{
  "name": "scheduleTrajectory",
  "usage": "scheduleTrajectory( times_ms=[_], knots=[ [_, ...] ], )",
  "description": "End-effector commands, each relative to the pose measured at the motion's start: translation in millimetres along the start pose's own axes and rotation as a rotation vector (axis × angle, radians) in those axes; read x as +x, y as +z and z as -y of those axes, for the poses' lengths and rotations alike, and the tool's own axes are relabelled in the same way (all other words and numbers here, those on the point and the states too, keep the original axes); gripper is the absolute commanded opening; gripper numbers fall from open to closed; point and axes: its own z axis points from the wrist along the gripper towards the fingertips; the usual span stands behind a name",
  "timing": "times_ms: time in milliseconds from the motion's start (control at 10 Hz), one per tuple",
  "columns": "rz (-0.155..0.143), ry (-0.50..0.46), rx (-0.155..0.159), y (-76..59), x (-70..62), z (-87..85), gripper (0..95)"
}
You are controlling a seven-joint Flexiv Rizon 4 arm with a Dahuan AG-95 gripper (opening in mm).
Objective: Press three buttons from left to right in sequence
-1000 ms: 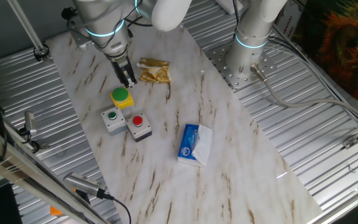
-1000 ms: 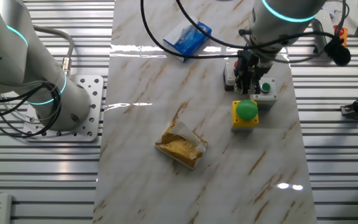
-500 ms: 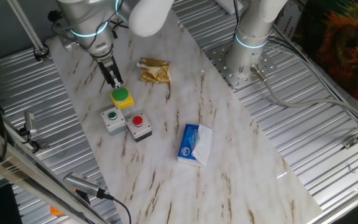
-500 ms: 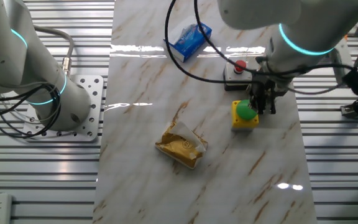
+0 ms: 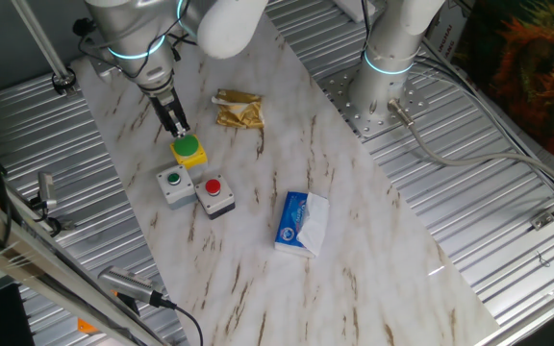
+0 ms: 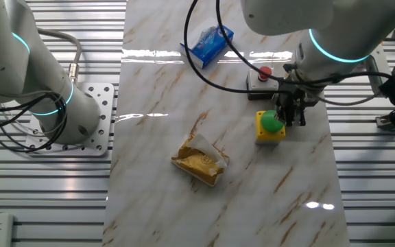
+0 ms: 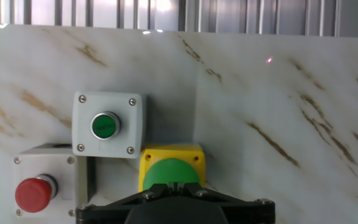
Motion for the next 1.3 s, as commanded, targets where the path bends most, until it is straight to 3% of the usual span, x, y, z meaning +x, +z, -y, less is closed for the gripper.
scheduleTrajectory(
  times_ms=[100, 700, 1300],
  knots=[
    [0.001, 0.000, -0.009, 2.7, -2.6, -7.5, 0.0],
    [0.002, -0.004, 0.000, 12.5, -6.9, -9.7, 0.0],
    [-0.002, 0.001, 0.011, 10.9, -5.8, -4.0, 0.0]
  ],
)
